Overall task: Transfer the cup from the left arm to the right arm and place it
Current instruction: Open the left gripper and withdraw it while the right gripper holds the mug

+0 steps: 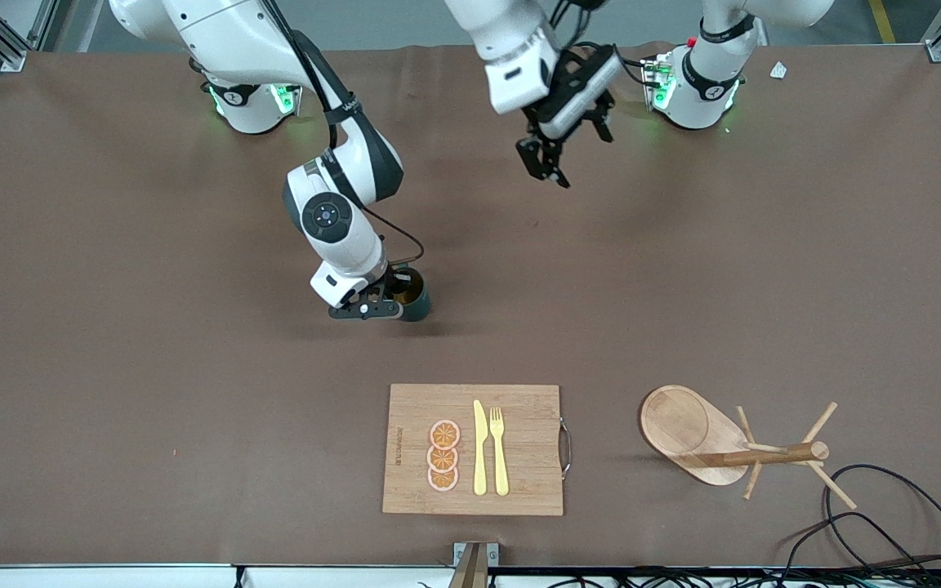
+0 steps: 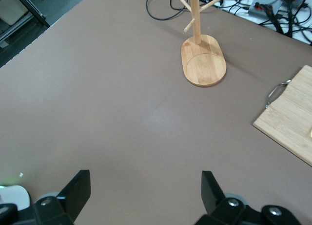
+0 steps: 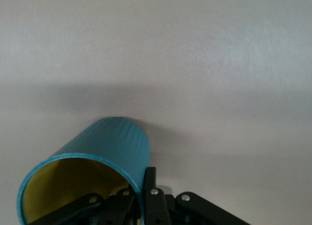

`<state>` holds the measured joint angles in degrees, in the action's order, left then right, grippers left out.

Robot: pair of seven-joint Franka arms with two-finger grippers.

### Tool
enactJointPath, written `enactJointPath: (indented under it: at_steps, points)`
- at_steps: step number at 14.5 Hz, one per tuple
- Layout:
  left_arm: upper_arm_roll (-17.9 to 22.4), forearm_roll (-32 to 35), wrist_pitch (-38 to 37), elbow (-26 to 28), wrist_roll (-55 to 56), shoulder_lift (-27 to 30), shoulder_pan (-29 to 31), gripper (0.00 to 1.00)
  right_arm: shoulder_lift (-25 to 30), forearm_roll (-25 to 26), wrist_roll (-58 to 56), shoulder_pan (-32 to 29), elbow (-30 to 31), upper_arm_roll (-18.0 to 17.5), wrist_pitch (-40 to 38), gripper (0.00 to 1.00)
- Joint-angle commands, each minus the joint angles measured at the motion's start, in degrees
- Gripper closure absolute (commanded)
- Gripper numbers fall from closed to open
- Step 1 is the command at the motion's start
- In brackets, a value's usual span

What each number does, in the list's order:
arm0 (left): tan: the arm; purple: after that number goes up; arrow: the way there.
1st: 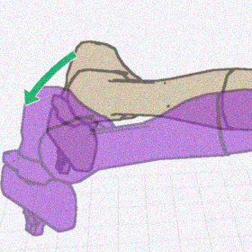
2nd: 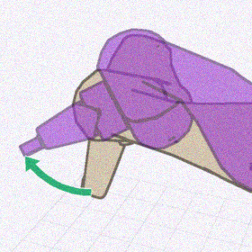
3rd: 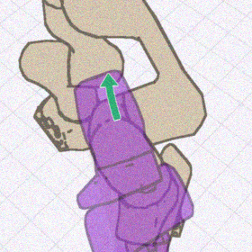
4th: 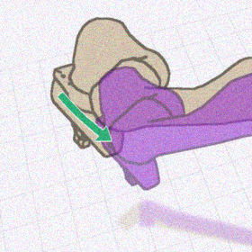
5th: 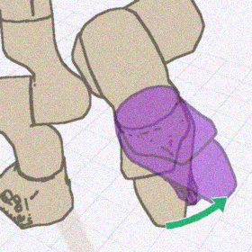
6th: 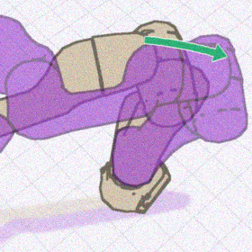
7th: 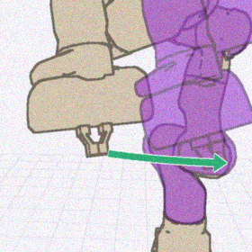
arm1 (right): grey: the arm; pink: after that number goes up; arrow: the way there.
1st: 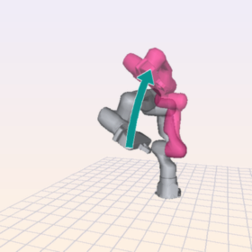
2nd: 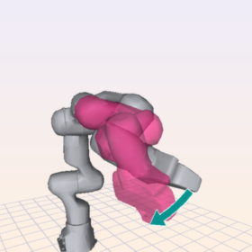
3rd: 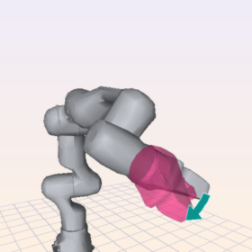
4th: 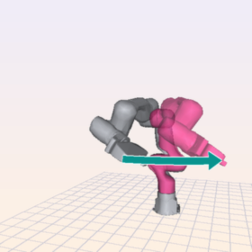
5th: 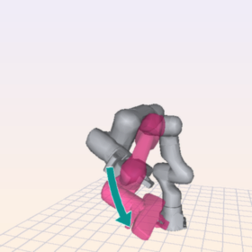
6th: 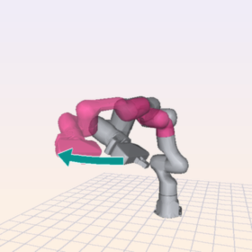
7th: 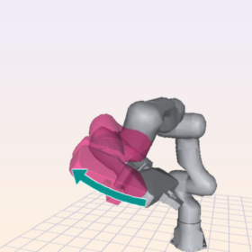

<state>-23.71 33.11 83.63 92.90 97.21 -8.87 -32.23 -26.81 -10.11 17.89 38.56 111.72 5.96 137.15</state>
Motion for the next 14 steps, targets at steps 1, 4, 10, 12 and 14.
enactJointPath:
  at_steps: [1,4,10,12,14]
  points:
    - [-0.46,-2.35,0.13,-3.59,-9.81,-0.09,5.49,0.0,4.56,-0.61,-14.25,-3.74,1.48,0.2,-3.55,0.99]
    - [-0.46,-4.02,2.22,-4.3,-17.38,0.17,11.81,0.0,7.46,0.96,-27.61,-8.75,2.0,0.2,-7.33,0.99]
    - [-0.28,-10.69,8.03,-7.12,-30.75,-0.01,23.77,0.0,13.26,8.88,-49.31,-17.18,7.89,0.2,-7.51,0.99]
    - [-0.54,-12.71,8.65,-7.2,-35.14,-0.09,28.07,0.0,14.06,8.88,-59.06,-21.74,9.21,0.2,-7.16,0.99]
    - [-0.63,-15.61,9.09,-8.95,-40.93,0.08,31.77,0.0,14.24,8.88,-67.77,-26.49,10.09,0.11,-7.07,0.99]
